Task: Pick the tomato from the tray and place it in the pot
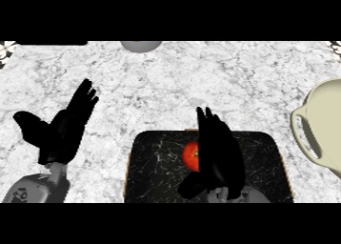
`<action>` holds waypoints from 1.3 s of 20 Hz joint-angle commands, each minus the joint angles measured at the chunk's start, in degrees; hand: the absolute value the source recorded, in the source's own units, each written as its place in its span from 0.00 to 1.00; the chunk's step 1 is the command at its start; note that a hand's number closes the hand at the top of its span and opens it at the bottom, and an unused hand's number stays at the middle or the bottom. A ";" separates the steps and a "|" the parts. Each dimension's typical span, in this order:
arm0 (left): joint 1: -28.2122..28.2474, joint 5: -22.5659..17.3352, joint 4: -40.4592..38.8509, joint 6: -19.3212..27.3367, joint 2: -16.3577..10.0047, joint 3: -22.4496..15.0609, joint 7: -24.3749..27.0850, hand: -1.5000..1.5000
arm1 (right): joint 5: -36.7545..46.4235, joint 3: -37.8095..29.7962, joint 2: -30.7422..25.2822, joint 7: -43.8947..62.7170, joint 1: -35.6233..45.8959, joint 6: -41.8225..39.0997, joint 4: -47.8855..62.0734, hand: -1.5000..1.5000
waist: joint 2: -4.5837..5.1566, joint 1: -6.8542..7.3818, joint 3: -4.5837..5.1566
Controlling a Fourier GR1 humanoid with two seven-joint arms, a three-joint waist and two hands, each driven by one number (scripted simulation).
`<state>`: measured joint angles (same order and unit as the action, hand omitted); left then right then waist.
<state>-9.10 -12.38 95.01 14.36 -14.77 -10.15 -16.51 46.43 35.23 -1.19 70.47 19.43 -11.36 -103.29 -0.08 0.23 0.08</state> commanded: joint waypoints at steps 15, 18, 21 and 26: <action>0.13 1.97 -0.73 -0.13 2.69 -0.68 0.15 0.50 | -4.00 -0.08 1.14 10.97 4.52 -2.76 14.22 0.00 | 0.14 0.12 -0.03; 1.04 1.99 1.66 -0.16 1.51 0.37 -1.07 0.50 | -3.64 -2.54 1.14 9.96 1.35 -7.61 11.23 0.00 | -0.09 -0.40 -0.04; 2.02 2.42 2.09 -0.65 1.31 0.61 -1.48 0.50 | -5.89 -0.26 1.14 12.27 4.56 -3.46 12.24 0.00 | -0.02 0.13 -0.05; 0.33 0.31 -1.14 -5.27 1.38 4.73 -0.38 0.50 | -0.83 0.98 1.15 -1.99 3.11 4.26 18.47 1.00 | 0.09 -0.10 -0.07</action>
<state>-7.17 -10.67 95.55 11.68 -12.84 -7.74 -16.26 43.25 35.26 -0.80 64.96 22.51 -9.65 -86.87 -0.02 0.28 0.02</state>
